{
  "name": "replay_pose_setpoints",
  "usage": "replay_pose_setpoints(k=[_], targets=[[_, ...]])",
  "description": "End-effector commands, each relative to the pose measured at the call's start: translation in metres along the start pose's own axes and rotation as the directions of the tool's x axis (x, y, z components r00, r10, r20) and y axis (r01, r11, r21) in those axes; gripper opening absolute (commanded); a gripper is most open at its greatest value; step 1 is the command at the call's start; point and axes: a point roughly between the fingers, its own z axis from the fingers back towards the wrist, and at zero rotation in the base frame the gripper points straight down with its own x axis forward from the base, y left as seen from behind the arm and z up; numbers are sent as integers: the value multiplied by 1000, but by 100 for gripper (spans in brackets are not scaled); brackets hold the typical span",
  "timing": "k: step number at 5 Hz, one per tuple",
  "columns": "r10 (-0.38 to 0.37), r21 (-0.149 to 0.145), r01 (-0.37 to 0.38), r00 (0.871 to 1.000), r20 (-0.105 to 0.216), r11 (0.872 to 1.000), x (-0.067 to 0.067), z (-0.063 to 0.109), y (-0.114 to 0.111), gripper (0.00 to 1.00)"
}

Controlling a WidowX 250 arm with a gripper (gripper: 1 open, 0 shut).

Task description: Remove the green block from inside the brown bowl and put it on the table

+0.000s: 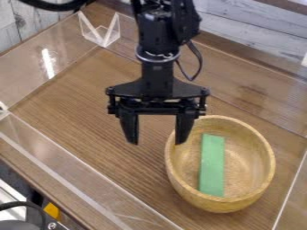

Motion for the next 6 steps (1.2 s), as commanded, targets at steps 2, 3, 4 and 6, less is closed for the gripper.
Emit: replay_pose_setpoints(k=[2,3,4,6], targets=[[34,-36,-33,999,18,999,2,3,-11,100],[-1,-31,1,1000,11,1000,3,-7,-9,100],[-33,-48,33,999,6,998,3,-15,-13,100],[31,-67,-32,999,-10,997,3,-32,-3,100]])
